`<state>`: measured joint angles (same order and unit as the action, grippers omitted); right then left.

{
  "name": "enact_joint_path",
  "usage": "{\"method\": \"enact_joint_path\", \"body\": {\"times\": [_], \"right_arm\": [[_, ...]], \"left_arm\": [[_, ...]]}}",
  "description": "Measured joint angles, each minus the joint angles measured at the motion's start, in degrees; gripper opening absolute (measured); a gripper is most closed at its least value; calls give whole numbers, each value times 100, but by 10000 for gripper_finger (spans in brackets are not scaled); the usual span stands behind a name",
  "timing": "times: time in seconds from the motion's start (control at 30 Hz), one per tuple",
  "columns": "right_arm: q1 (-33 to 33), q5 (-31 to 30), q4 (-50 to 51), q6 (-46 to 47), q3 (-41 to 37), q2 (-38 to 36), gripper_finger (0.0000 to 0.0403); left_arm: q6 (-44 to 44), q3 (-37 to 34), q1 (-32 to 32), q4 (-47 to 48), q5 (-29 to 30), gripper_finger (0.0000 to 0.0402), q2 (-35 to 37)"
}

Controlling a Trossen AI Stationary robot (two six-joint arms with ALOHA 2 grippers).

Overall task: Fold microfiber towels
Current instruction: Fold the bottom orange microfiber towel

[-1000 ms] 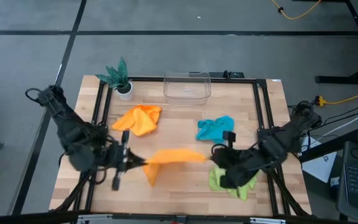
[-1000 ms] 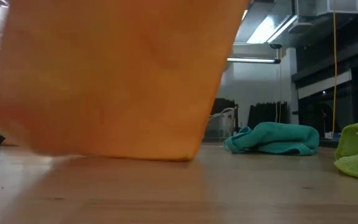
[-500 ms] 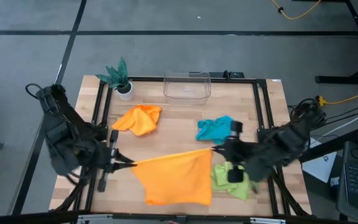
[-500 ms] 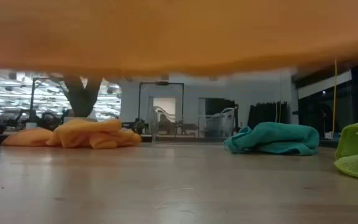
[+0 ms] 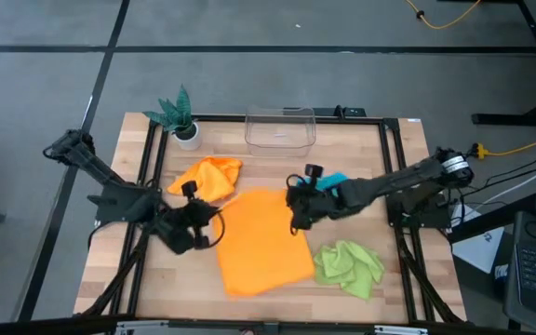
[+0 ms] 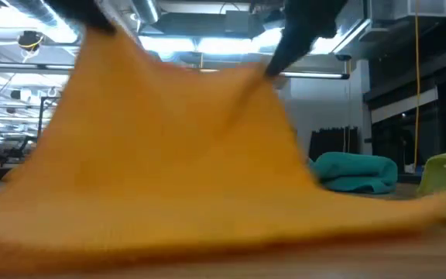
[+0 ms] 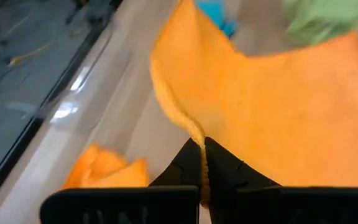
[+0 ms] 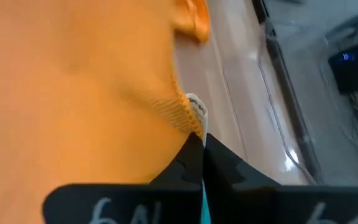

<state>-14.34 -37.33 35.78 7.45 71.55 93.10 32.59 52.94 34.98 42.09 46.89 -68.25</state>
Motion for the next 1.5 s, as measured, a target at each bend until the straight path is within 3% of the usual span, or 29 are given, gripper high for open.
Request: {"method": "enact_joint_path", "body": {"times": [0.1,0.2,0.47,0.7,1.13,1.5], "right_arm": [[393,100,-1430,-672,-633,0,0],[708,257,-2033,-934,-984,0,0],[631,1512,-1359,-356,-1101,-2,0],[-78,1618,-856,178,-1101,-4,0],[-1123,1724,-494,1460,-1106,165,0],[-1568,2178,-639,2008,-1106,564,0]], "left_arm": [[-176,-234,-420,7,-111,0,0],[-269,-286,-704,-8,-180,0,0],[-139,-286,-712,-251,-1081,0,-34],[300,-286,-250,-428,-1202,0,-482],[951,-288,537,-2051,-1197,0,-2191],[1392,-290,937,-2675,-1432,0,-2399]]}}
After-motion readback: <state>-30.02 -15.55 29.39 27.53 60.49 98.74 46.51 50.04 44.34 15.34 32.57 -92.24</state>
